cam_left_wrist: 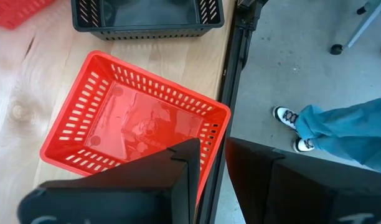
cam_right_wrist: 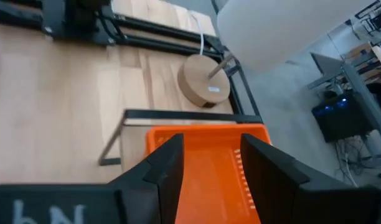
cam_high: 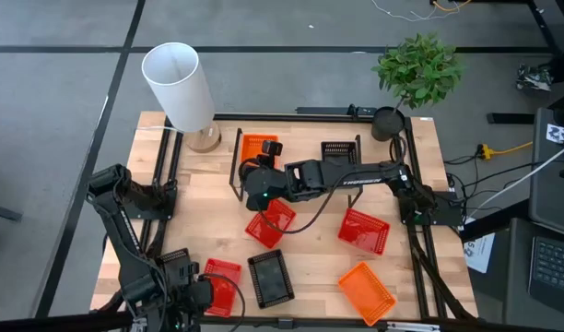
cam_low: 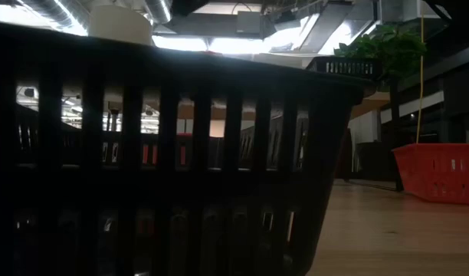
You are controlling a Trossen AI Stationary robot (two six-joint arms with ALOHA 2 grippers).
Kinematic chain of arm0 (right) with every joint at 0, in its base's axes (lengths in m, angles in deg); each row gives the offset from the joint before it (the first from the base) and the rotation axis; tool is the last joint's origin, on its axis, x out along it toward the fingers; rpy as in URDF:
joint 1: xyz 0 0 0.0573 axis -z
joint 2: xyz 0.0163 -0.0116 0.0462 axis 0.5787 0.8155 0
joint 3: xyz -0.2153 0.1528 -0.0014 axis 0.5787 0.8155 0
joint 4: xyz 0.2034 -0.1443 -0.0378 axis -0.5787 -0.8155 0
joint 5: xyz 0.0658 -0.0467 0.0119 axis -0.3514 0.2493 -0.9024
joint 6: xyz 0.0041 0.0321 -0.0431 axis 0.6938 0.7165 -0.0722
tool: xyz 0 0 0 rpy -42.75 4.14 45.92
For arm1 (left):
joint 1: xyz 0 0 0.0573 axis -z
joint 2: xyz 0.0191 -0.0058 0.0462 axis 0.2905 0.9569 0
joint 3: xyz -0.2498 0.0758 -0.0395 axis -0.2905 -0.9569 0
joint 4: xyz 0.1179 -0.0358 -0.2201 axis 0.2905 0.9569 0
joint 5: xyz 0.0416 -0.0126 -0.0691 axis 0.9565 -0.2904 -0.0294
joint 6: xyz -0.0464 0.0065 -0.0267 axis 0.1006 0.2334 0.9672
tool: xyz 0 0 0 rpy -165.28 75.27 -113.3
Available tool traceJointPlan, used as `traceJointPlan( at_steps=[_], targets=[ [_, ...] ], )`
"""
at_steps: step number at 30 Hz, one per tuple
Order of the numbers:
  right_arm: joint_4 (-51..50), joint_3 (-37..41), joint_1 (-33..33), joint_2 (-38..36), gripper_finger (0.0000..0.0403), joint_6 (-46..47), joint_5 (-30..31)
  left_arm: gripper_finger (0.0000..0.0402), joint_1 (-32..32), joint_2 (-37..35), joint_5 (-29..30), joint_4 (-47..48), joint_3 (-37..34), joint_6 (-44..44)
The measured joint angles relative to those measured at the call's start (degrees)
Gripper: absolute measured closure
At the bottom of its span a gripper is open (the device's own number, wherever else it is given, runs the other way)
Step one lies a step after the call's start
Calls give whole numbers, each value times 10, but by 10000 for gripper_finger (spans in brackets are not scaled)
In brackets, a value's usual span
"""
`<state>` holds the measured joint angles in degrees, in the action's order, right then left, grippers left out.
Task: Stack baskets on shelf by color
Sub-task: Stack the orange bin on top of the other orange bins on the shelf
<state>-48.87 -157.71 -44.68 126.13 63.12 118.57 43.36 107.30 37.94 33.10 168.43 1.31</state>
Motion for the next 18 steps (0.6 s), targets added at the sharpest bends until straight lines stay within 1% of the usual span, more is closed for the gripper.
traceJointPlan(
  at_steps=[2,4,8,12,15,16,18],
  targets=[
    [-7,0,-9,-5,244,21,3,333,0,0,0,0,0,0],
    [-21,1,-21,-15,244,71,-11,333,0,0,0,0,0,0],
    [-108,0,-63,-63,244,258,-100,333,0,0,0,0,0,0],
    [-262,0,-116,-102,244,426,-194,333,0,0,0,0,0,0],
    [-381,0,-166,-109,244,538,-232,333,0,0,0,0,0,0],
    [-387,5,-184,-109,244,569,-244,333,0,0,0,0,0,0],
    [-366,24,-220,-110,244,584,-278,333,0,0,0,0,0,0]
  ],
)
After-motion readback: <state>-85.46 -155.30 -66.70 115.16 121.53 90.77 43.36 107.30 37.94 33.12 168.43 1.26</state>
